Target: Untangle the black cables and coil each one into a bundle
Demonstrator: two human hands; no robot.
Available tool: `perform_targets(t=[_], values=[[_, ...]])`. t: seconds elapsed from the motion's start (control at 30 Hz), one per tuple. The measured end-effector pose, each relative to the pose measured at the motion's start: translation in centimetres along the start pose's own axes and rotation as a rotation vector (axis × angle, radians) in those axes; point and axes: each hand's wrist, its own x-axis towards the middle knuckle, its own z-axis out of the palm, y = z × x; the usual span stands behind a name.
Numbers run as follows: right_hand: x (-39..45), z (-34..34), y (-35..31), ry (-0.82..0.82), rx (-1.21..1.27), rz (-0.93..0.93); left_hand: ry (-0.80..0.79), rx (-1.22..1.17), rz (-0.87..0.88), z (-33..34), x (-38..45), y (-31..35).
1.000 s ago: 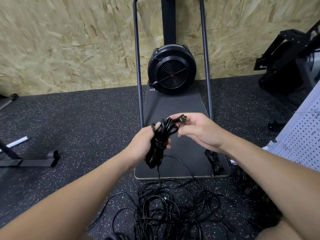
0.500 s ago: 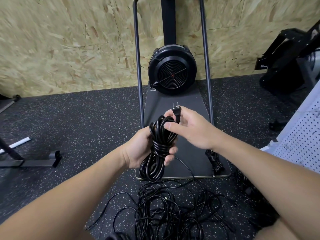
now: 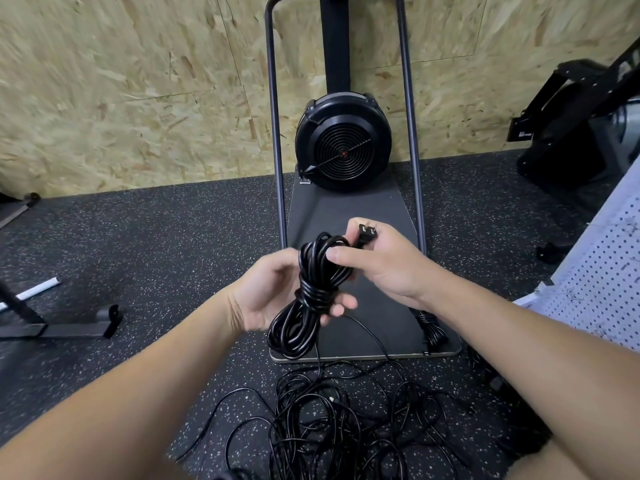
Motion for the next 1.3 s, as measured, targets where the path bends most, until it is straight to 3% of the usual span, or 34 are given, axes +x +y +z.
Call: perform_targets(t=[0.17,0.33,0.57,0.67,0.83,0.93,1.13,1.3], values=[[0.6,-1.0,0.5,-0.012,0.052,0.006,0.130,0.165,0.138,1.2,0.0,-0.1],[0.4,-1.2,-0.2,-0.117,-0.361,0.001,0.385,0.753,0.158,2.7,1.2,-1.4],[0.4,-1.2,-2.1,-0.031,-0.569,-0.002,0.481,0.790,0.356,4.4,1.8,-1.2],[0.0,-0.9,-2.1,0.008,-0.601,0.018,0.476,0.784,0.364,4.0,1.6,-1.0],[-0.8,1.1,-2.3,0.031,-0.033,0.048,0.416,0.715,0.386,4.2,1.8,-1.0],[-0.8,2.4,-3.4,0.172,0.151,0.127,0.395,0.612,0.449,5.6,2.3,-1.4],[0.4,3.4,-3.8,0.517,0.268,0.257,0.569,0.684,0.606,7.4,3.8,-3.6],[0.8,3.3,-2.6,0.548,0.254,0.231,0.610,0.810,0.597,7.1,3.4,-4.1]])
